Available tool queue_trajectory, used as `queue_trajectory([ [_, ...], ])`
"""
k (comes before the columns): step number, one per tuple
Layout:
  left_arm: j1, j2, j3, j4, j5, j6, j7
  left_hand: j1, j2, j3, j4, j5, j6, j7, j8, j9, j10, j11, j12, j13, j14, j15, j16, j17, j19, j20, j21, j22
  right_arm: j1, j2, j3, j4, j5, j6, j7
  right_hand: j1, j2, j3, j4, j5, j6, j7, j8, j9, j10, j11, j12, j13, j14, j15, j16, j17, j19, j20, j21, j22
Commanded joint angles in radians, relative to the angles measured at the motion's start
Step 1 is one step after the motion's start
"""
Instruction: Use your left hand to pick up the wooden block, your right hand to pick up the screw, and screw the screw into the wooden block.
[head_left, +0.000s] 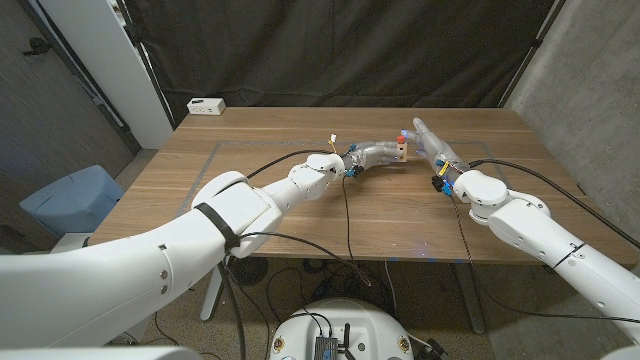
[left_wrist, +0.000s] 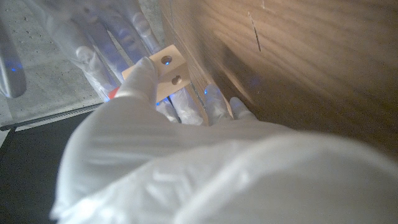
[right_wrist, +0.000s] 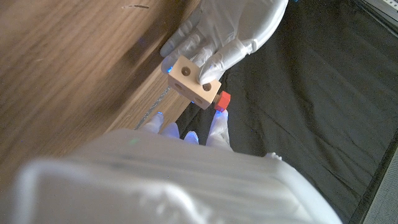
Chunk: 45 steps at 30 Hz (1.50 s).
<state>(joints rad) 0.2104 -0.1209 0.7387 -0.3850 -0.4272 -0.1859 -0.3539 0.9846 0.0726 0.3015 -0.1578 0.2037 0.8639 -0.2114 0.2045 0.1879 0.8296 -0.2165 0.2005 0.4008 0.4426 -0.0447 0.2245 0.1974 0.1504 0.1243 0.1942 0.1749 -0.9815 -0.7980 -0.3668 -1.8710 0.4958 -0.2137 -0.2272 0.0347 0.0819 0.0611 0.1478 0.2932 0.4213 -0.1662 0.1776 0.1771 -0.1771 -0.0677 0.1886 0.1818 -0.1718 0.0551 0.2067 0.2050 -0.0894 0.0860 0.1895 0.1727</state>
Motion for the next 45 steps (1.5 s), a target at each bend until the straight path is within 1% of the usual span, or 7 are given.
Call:
queue_trajectory([
  [1, 0.003, 0.002, 0.001, -0.006, 0.0, 0.005, 0.001, 0.001, 0.012, 0.002, 0.006, 0.005, 0.046, 0.033, 0.008, 0.005, 0.007, 0.0, 0.009, 0.006, 0.008, -0.056, 0.005, 0.004, 0.002, 0.002, 0.007, 0.005, -0.004, 0.003, 0.0, -0.002, -0.002, 0.001, -0.011, 0.001, 0.027, 0.0, 0.002, 0.003, 0.007, -0.002, 0.007, -0.001, -0.075, 0.005, 0.001, 0.0, -0.157, 0.008, 0.0, 0.003, -0.004, 0.005, 0.001, 0.0],
  [8, 0.001, -0.001, 0.001, 0.002, -0.001, -0.001, -0.001, 0.001, 0.011, 0.002, 0.005, 0.005, 0.047, 0.033, 0.008, 0.005, 0.007, 0.0, 0.009, 0.006, 0.008, -0.056, 0.004, 0.004, 0.002, 0.001, 0.007, 0.005, -0.006, 0.002, 0.001, -0.003, -0.002, 0.004, -0.012, 0.001, 0.027, 0.0, 0.002, 0.004, 0.007, -0.002, 0.007, -0.001, -0.074, 0.007, 0.002, 0.0, -0.156, 0.008, 0.0, 0.002, -0.002, 0.005, 0.002, 0.0],
  [16, -0.005, -0.01, -0.001, 0.033, -0.003, -0.026, -0.014, 0.0, 0.01, 0.001, 0.005, 0.004, 0.045, 0.032, 0.008, 0.005, 0.008, 0.0, 0.01, 0.006, 0.008, -0.057, 0.004, 0.004, 0.002, 0.001, 0.007, 0.005, -0.016, 0.001, 0.005, -0.011, 0.0, 0.0, -0.02, 0.001, 0.028, 0.0, 0.002, 0.004, 0.008, -0.001, 0.007, -0.001, -0.074, 0.006, 0.002, 0.0, -0.155, 0.008, 0.0, 0.002, -0.001, 0.004, 0.003, 0.0],
  [33, 0.002, -0.009, -0.005, 0.032, 0.0, -0.054, -0.039, 0.001, 0.01, 0.001, 0.005, 0.004, 0.046, 0.034, 0.008, 0.005, 0.008, 0.0, 0.01, 0.006, 0.007, -0.057, 0.004, 0.004, 0.002, 0.0, 0.007, 0.005, -0.03, 0.002, 0.015, -0.019, 0.002, 0.009, -0.034, 0.002, 0.029, 0.001, 0.001, 0.004, 0.01, -0.001, 0.008, -0.001, -0.075, 0.005, 0.002, 0.0, -0.154, 0.008, 0.001, 0.002, -0.001, 0.004, 0.003, 0.0],
  [45, 0.003, -0.011, -0.007, 0.032, 0.001, -0.061, -0.044, 0.001, 0.011, 0.001, 0.005, 0.004, 0.045, 0.035, 0.008, 0.005, 0.008, 0.0, 0.01, 0.006, 0.008, -0.057, 0.005, 0.004, 0.002, 0.001, 0.007, 0.005, -0.037, -0.008, 0.019, -0.028, 0.002, 0.004, -0.029, 0.003, 0.029, 0.001, 0.001, 0.004, 0.011, 0.001, 0.008, 0.0, -0.073, 0.007, 0.003, 0.0, -0.153, 0.007, 0.001, 0.002, 0.0, 0.004, 0.003, 0.0],
])
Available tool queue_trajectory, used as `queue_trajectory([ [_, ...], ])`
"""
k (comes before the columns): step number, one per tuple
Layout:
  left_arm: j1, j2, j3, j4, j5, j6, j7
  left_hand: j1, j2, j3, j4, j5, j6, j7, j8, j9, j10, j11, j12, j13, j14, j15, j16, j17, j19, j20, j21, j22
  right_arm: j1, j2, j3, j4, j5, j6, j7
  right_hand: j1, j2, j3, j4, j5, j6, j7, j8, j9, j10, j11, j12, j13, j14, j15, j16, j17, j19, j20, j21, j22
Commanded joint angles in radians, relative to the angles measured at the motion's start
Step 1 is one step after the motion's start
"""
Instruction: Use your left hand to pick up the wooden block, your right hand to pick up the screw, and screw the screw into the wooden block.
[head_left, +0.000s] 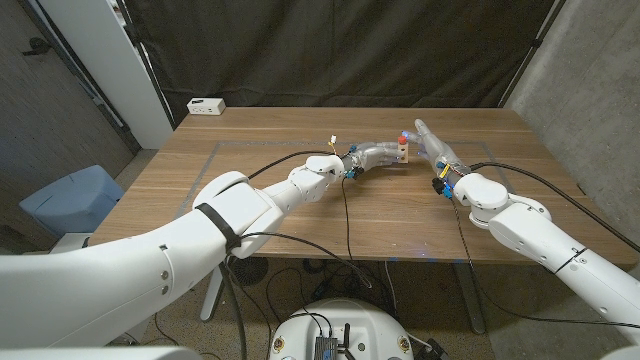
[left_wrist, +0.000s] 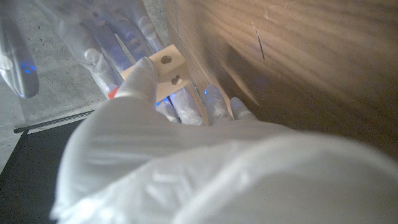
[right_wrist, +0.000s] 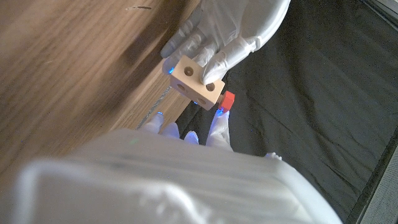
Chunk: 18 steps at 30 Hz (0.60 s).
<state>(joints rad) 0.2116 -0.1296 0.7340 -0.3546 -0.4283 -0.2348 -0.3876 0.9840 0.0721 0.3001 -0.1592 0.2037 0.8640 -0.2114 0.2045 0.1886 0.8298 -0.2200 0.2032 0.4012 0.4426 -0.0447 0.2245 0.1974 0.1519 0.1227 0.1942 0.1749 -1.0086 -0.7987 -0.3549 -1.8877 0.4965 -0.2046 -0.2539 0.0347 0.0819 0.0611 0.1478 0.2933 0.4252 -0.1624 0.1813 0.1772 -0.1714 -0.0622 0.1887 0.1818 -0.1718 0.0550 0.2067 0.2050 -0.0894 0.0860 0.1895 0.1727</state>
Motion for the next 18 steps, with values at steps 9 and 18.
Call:
queue_trajectory([
  [9, 0.001, -0.003, -0.003, 0.002, 0.003, -0.004, -0.005, 0.003, 0.011, 0.003, 0.006, 0.004, 0.045, 0.035, 0.008, 0.005, 0.008, 0.003, 0.007, 0.006, 0.008, -0.057, 0.005, 0.004, 0.001, 0.002, 0.007, 0.005, -0.022, -0.019, 0.011, -0.027, 0.0, -0.01, -0.004, 0.004, 0.029, 0.001, 0.001, 0.004, 0.009, -0.002, 0.005, 0.0, -0.08, 0.002, 0.002, 0.0, -0.153, 0.007, 0.001, 0.002, 0.0, 0.004, 0.003, 0.0],
  [18, 0.001, -0.003, -0.003, 0.002, 0.002, -0.005, -0.004, 0.001, 0.013, 0.003, 0.007, 0.004, 0.045, 0.036, 0.008, 0.005, 0.007, 0.003, 0.007, 0.006, 0.008, -0.056, 0.005, 0.004, 0.001, 0.003, 0.007, 0.005, -0.03, -0.024, 0.014, -0.035, 0.002, -0.016, -0.006, 0.004, 0.029, 0.002, 0.001, 0.004, 0.01, -0.001, 0.005, 0.0, -0.079, 0.001, 0.002, 0.0, -0.154, 0.008, 0.001, 0.002, 0.0, 0.004, 0.003, 0.0],
])
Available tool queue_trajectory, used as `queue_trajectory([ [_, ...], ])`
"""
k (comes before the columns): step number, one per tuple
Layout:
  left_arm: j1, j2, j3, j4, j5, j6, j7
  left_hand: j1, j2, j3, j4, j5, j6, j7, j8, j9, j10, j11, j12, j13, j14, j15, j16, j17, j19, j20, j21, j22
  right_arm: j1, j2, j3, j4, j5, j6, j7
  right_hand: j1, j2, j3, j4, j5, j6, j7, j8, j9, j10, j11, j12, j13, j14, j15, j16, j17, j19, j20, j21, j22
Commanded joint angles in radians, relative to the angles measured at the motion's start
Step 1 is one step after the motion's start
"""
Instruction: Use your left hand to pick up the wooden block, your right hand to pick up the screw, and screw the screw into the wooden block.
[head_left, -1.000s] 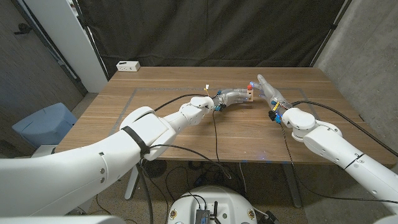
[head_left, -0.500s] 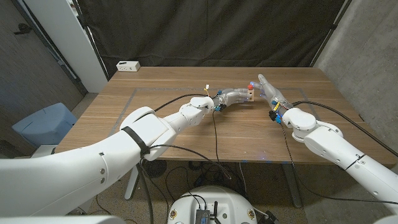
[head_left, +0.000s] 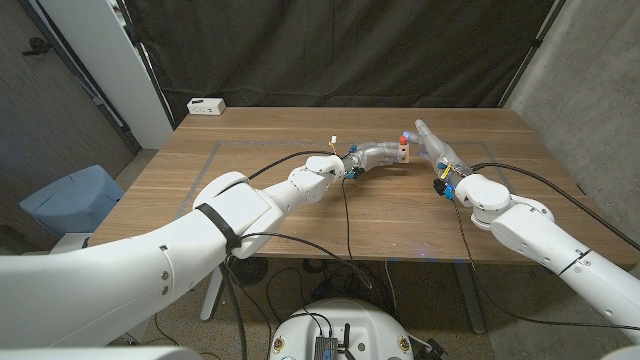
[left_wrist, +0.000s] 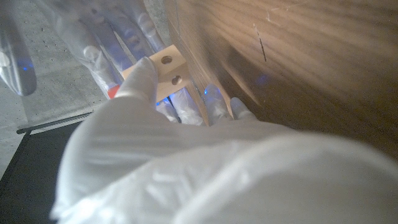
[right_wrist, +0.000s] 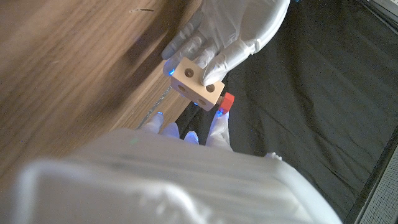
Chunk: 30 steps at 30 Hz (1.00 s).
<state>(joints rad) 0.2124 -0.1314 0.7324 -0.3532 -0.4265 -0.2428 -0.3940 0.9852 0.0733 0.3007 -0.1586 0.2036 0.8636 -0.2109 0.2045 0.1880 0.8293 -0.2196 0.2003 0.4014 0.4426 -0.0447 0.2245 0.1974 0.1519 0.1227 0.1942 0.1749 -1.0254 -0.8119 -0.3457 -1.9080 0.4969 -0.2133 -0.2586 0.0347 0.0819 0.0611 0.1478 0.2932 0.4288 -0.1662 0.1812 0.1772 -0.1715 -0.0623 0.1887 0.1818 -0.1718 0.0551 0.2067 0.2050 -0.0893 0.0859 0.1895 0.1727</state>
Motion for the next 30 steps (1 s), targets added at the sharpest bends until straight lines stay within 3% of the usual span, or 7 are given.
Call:
queue_trajectory([
  [1, 0.0, -0.001, -0.001, 0.0, 0.0, 0.002, 0.002, 0.0, 0.011, 0.002, 0.007, 0.005, 0.044, 0.034, 0.007, 0.005, 0.008, 0.003, 0.01, 0.006, 0.008, -0.056, 0.005, 0.004, 0.001, 0.004, 0.007, 0.005, -0.015, -0.009, 0.007, -0.017, 0.005, -0.011, -0.005, 0.004, 0.029, 0.002, 0.001, 0.004, 0.007, 0.003, 0.005, 0.0, -0.079, 0.001, 0.003, 0.0, -0.153, 0.007, 0.001, 0.002, 0.0, 0.004, 0.003, 0.0],
  [30, -0.001, 0.002, -0.005, 0.001, 0.0, 0.009, 0.002, -0.001, 0.011, 0.002, 0.007, 0.005, 0.047, 0.033, 0.008, 0.005, 0.008, 0.003, 0.01, 0.006, 0.009, -0.055, 0.005, 0.004, 0.001, 0.003, 0.007, 0.005, -0.037, -0.023, 0.015, -0.049, 0.005, -0.027, -0.02, 0.004, 0.029, 0.002, 0.001, 0.005, 0.012, 0.004, 0.006, 0.0, -0.078, 0.002, 0.003, 0.0, -0.153, 0.007, 0.001, 0.002, 0.0, 0.004, 0.003, 0.0],
])
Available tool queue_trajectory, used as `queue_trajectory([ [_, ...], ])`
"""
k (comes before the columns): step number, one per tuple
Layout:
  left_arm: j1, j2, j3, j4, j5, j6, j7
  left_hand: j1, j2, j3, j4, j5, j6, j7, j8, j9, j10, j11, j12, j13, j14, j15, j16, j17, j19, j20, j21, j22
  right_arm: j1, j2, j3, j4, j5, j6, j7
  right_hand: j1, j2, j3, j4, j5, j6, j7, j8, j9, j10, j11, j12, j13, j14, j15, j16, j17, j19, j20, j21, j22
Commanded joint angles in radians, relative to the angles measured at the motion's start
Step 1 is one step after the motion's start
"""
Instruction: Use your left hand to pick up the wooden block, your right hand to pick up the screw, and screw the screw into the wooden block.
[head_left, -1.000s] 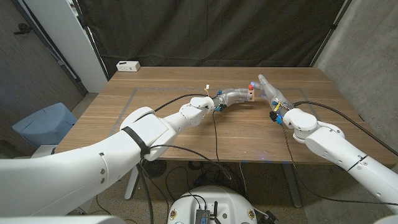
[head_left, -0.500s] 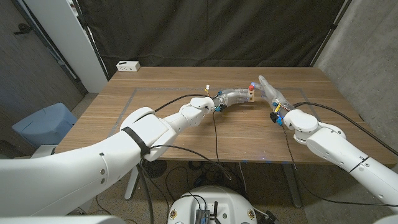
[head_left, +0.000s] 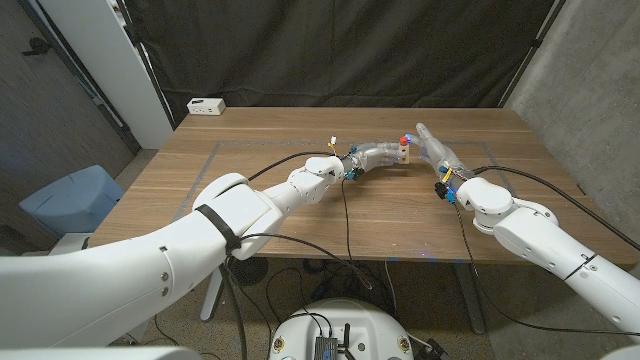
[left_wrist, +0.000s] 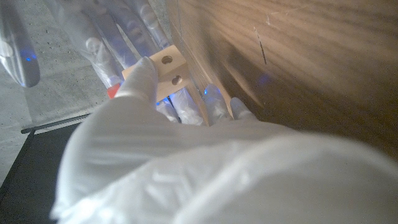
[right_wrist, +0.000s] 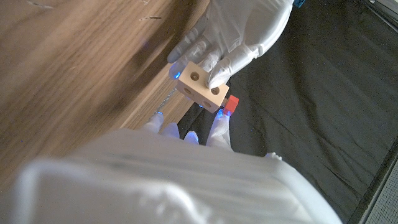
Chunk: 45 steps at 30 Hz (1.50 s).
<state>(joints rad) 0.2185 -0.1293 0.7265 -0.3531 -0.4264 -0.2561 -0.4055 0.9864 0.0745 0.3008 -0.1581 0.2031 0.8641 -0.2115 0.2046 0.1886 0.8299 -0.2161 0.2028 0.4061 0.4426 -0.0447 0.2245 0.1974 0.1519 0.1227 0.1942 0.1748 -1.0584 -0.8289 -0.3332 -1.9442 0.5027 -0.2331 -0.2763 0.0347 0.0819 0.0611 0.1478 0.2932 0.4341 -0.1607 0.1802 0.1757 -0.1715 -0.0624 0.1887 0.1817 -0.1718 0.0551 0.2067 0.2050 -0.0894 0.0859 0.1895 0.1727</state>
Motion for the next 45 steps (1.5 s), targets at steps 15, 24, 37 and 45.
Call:
queue_trajectory([
  [15, -0.015, -0.003, 0.007, 0.001, -0.001, 0.052, 0.036, -0.001, 0.01, 0.002, 0.006, 0.005, 0.045, 0.035, 0.008, 0.005, 0.006, -0.001, 0.007, 0.001, 0.009, -0.057, 0.005, 0.004, 0.002, 0.003, 0.007, 0.005, -0.004, -0.015, -0.002, -0.023, -0.006, -0.016, 0.004, 0.004, 0.029, 0.002, 0.001, 0.005, 0.009, -0.002, 0.008, 0.001, -0.076, 0.002, 0.003, 0.0, -0.152, 0.006, 0.001, 0.002, 0.002, 0.004, 0.004, 0.0],
  [24, -0.006, 0.008, 0.01, -0.029, -0.002, 0.069, 0.042, -0.002, 0.009, 0.002, 0.006, 0.005, 0.047, 0.034, 0.008, 0.005, 0.007, -0.001, 0.007, 0.001, 0.012, -0.058, 0.006, 0.004, 0.003, 0.001, 0.007, 0.005, -0.004, -0.019, -0.008, -0.028, -0.008, -0.023, 0.01, 0.004, 0.03, 0.002, 0.001, 0.005, 0.011, -0.003, 0.008, 0.001, -0.075, 0.001, 0.004, 0.0, -0.152, 0.006, 0.001, 0.001, 0.004, 0.004, 0.004, 0.0],
  [37, 0.0, 0.014, 0.011, -0.046, -0.003, 0.081, 0.047, -0.003, 0.011, 0.003, 0.007, 0.006, 0.046, 0.036, 0.008, 0.005, 0.008, -0.001, 0.008, 0.001, 0.015, -0.059, 0.006, 0.003, 0.004, 0.001, 0.007, 0.005, 0.002, -0.023, -0.019, -0.036, -0.012, -0.035, 0.018, 0.005, 0.03, 0.003, 0.001, 0.005, 0.017, -0.003, 0.01, 0.001, -0.073, 0.002, 0.004, 0.0, -0.152, 0.006, 0.001, 0.001, 0.005, 0.003, 0.004, 0.0],
  [45, 0.001, 0.016, 0.011, -0.049, -0.003, 0.082, 0.047, -0.003, 0.009, 0.004, 0.007, 0.006, 0.047, 0.035, 0.009, 0.005, 0.008, -0.001, 0.008, 0.001, 0.016, -0.06, 0.005, 0.003, 0.004, -0.001, 0.007, 0.005, 0.001, -0.025, -0.022, -0.044, -0.013, -0.04, 0.02, 0.005, 0.031, 0.003, 0.001, 0.005, 0.019, -0.001, 0.01, 0.001, -0.072, 0.001, 0.004, 0.0, -0.153, 0.007, 0.001, 0.001, 0.006, 0.003, 0.004, 0.0],
])
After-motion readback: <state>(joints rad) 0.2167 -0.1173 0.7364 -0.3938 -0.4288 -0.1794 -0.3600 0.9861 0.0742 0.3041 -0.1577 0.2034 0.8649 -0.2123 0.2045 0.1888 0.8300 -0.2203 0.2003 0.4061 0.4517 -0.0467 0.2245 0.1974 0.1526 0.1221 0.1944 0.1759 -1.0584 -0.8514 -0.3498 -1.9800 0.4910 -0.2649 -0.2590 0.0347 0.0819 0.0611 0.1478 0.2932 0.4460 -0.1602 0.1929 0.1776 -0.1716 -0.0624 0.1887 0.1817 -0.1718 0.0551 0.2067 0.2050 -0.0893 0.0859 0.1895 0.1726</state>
